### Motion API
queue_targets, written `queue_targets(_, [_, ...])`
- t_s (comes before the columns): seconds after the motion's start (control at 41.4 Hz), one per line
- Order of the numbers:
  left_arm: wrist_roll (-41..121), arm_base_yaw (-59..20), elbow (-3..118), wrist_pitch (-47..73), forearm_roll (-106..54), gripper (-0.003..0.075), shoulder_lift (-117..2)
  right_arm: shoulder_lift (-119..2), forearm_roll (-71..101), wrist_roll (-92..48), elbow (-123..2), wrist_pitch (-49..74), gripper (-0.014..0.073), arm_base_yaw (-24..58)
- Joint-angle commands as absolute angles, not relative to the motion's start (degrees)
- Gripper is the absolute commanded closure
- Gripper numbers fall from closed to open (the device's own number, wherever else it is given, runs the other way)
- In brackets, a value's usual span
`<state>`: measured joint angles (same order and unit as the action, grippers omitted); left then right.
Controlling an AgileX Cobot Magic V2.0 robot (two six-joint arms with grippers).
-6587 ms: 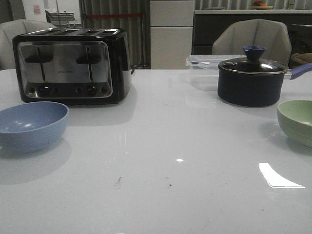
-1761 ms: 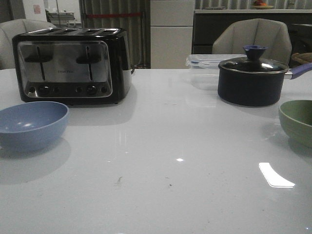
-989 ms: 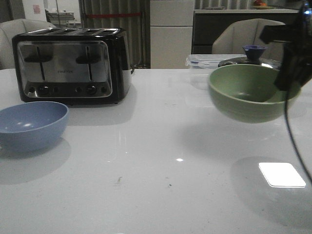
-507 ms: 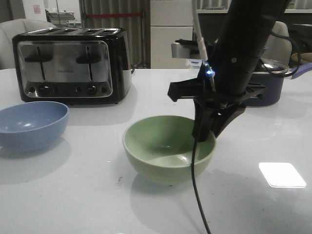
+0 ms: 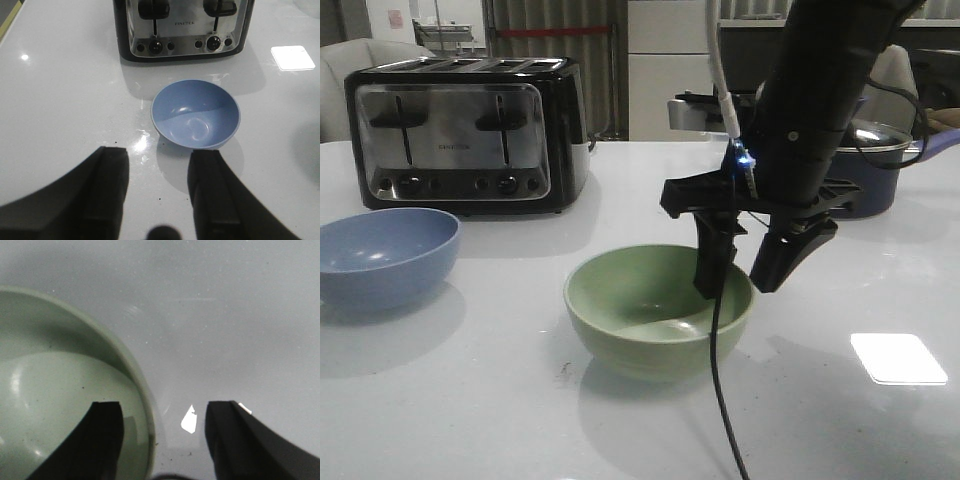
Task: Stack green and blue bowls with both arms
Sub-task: 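Carry the green bowl toward the table center and set it down, then open the right gripper and lift it away from the green bowl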
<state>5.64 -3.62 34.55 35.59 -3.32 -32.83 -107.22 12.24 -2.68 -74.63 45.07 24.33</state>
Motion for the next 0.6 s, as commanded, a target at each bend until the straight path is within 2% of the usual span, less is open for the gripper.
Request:
queue_targets(0.0, [5.11, -4.03, 36.44, 31.21, -3.70, 0.0372, -33.15, -100.78, 12.22, -4.80, -76.00, 42.98, 0.0076, 24.33])
queue_targets(0.145, [5.11, -4.03, 36.44, 31.21, -3.70, 0.0372, -33.15, -93.21, 12.22, -8.49, -73.61, 42.28, 0.0076, 25.14])
queue_targets(0.579, [5.11, -4.03, 36.44, 31.21, -3.70, 0.0372, -33.15, -62.36, 12.14, -10.76, -53.96, 37.92, 0.0076, 27.65])
